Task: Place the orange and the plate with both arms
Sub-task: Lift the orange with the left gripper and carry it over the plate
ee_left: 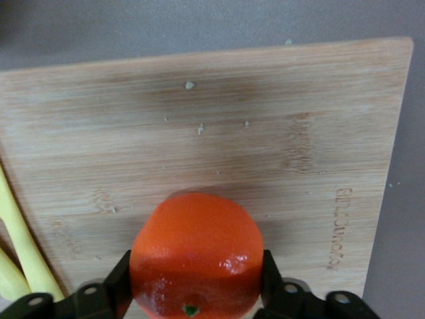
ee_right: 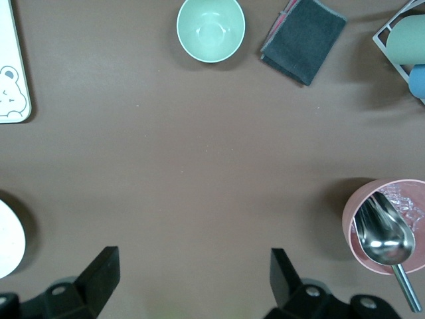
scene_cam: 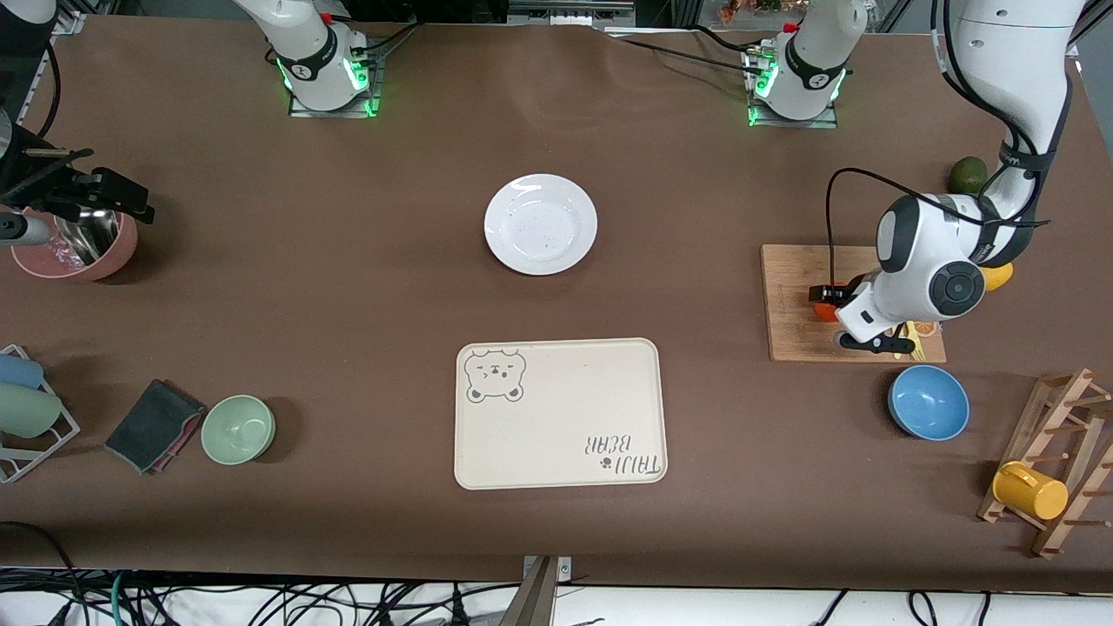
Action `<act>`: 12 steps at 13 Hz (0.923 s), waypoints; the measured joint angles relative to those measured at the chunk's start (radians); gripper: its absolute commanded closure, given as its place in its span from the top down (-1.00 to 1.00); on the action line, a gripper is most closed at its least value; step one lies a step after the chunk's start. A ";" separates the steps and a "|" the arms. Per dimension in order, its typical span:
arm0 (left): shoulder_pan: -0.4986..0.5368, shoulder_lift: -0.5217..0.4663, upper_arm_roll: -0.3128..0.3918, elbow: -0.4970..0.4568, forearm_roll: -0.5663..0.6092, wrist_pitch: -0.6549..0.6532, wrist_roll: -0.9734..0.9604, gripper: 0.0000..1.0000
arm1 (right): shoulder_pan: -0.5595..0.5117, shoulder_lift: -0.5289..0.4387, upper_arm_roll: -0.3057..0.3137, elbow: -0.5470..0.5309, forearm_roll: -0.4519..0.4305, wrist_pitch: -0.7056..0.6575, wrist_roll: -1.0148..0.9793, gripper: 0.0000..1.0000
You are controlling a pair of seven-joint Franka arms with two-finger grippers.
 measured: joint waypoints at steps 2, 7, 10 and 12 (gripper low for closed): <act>0.000 0.001 0.000 0.001 0.000 0.001 0.000 -0.80 | 0.000 0.000 0.000 0.000 0.000 0.000 0.000 1.00; -0.006 0.001 -0.016 0.020 -0.117 -0.055 -0.059 -0.98 | 0.000 0.000 0.000 0.000 0.000 0.000 0.000 1.00; -0.020 -0.012 -0.115 0.035 -0.156 -0.112 -0.208 -1.00 | 0.001 0.000 0.000 0.000 0.000 0.000 0.000 1.00; -0.023 -0.031 -0.237 0.040 -0.161 -0.133 -0.398 -1.00 | 0.001 0.000 0.000 0.000 0.000 0.000 0.000 1.00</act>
